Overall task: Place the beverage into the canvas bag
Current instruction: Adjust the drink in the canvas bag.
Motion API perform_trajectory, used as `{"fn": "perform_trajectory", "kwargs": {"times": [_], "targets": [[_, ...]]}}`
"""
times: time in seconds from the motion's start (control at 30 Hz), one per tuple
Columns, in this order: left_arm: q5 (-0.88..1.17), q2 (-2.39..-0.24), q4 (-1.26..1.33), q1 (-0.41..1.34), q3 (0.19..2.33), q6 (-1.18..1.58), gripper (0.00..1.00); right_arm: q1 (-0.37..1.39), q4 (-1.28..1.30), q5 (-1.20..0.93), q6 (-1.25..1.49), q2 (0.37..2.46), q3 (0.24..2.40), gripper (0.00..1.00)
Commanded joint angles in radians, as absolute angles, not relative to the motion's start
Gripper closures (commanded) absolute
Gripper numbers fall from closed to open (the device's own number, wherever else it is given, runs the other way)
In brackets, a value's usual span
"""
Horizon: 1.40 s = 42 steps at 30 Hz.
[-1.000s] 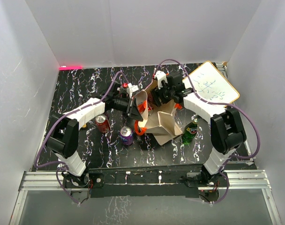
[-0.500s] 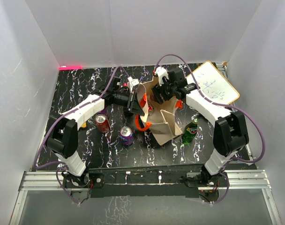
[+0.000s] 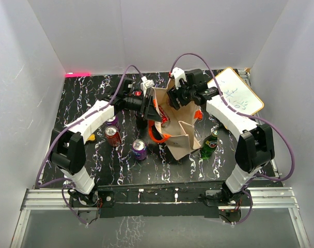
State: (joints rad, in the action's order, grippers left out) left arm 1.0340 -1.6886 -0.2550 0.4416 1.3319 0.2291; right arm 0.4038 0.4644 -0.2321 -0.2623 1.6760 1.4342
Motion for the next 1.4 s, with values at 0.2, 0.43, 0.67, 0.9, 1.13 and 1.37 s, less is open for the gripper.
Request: {"fn": "perform_trajectory", "kwargs": {"times": [0.2,0.43,0.67,0.9,1.13,1.37], "targets": [[0.98,-1.572,-0.454,0.417,1.507,-0.005,0.29,0.399,0.376,-0.255,-0.202,1.672,1.541,0.92],[0.944,-1.553,-0.485,0.361,1.552,-0.032,0.24,0.403,0.374,-0.241,-0.133,1.739,1.552,0.92],[0.923,-1.531,-0.47,0.341,1.528,-0.044,0.24,0.43,0.353,-0.197,-0.073,1.827,1.541,0.92],[0.932,-1.519,-0.472,0.321,1.507,-0.049,0.24,0.439,0.35,-0.176,-0.013,1.871,1.533,0.82],[0.934,-1.525,-0.471,0.319,1.501,-0.049,0.24,0.441,0.364,-0.312,0.009,1.838,1.478,0.92],[0.906,-1.535,-0.468,0.319,1.503,-0.052,0.23,0.442,0.413,-0.471,0.01,1.772,1.443,0.92]]}}
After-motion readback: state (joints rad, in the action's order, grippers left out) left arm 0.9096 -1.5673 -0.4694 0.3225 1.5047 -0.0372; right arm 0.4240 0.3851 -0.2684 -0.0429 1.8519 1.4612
